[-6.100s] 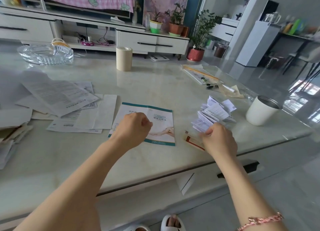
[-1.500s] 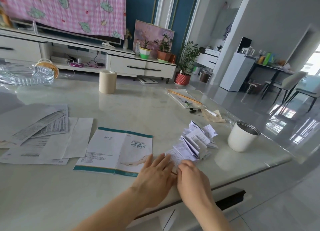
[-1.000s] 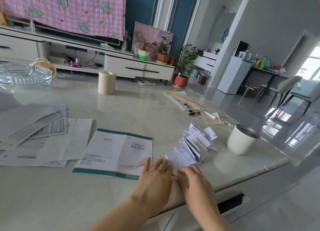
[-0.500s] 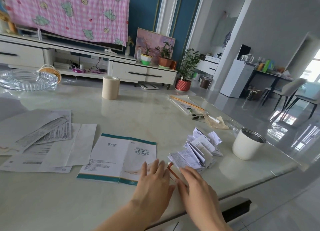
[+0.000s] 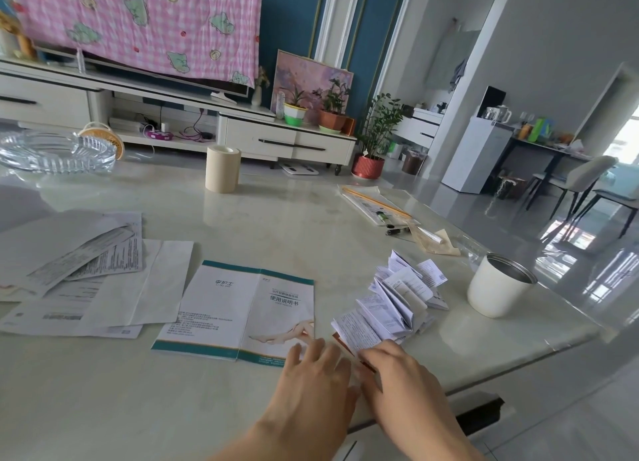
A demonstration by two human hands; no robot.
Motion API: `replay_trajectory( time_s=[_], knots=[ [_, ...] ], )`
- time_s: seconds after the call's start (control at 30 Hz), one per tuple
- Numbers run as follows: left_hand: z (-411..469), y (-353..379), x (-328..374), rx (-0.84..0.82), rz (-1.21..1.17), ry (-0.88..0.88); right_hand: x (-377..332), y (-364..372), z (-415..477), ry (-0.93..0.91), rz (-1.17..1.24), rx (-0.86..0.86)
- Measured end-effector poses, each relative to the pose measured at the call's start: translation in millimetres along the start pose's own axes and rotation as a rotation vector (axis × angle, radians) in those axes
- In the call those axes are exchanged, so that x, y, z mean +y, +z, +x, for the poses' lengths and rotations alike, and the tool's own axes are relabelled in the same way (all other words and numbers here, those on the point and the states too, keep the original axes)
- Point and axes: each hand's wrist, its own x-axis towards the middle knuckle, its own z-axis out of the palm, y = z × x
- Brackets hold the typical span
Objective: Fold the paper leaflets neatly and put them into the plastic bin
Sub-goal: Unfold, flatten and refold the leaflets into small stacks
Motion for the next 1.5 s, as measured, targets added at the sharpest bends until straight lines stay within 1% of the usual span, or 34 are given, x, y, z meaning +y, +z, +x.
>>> replay_trajectory(
  time_s=[0.07,0.17,0.27,0.4,0.53,0.63,0.7,0.77,0.93,1.07,1.17,1.23,1.27,1.33,1.37,1.47,1.5],
  knots=[
    [0.5,-0.4,0.1,-0.030,-0.007,-0.001,1.0,-1.4,-1.3,-0.004,-0.013,-0.007],
    [3.2,-3.7,2.3,-0.127,0.008,-0.029,1.6,-4.1,-3.8,-0.004,-0.002,0.000],
    [6.9,-5.2,-0.1,-0.156,0.045,-0.044,0.8,-4.2,-4.0,0.006,0.006,-0.008],
    [14.8,-9.7,-0.5,-0.171,0.070,-0.030,2.7,-0.2,-2.0,0.019,0.031,-0.013],
    [25.8,-20.0,3.2,-0.234,0.057,0.030,3.3,2.8,0.1,0.032,0.052,-0.016],
    [31.8,-16.1,0.9,-0.340,0.016,0.046,8.4,3.8,-0.2,0.046,0.108,-0.018],
    [31.6,-13.9,-1.4,-0.456,-0.007,0.019,10.9,4.3,-1.4,0.040,0.143,-0.006],
    [33.4,-10.6,-2.6,-0.498,0.017,-0.021,11.6,7.0,-3.3,0.026,0.127,0.003],
    [31.0,-9.2,-0.6,-0.524,0.020,-0.052,10.9,11.2,-8.3,0.040,0.024,0.004],
    [30.5,-9.0,-0.4,-0.525,-0.007,-0.074,17.8,10.4,-18.7,0.027,0.006,-0.060],
    [29.9,-12.1,-1.8,-0.527,0.002,-0.074,16.5,13.2,-23.6,0.021,0.056,0.017],
    [29.0,-11.4,-7.2,-0.515,0.000,-0.048,10.9,12.4,-23.4,0.087,0.068,0.039],
    [28.8,-12.7,-9.2,-0.478,-0.015,-0.035,7.3,11.8,-20.8,0.119,0.075,0.081],
    [26.6,-19.9,-11.9,-0.424,-0.038,-0.034,-0.3,11.9,-16.6,0.105,0.104,0.252],
    [26.2,-24.8,-12.5,-0.404,-0.057,-0.053,-3.2,11.0,-13.5,0.092,0.113,0.307],
    [21.7,-40.2,-9.8,-0.327,-0.115,-0.124,-3.5,10.9,-6.2,0.120,0.149,0.223],
    [19.9,-44.2,-7.6,-0.314,-0.118,-0.134,-0.3,11.5,-3.9,0.125,0.149,0.222]
  ],
)
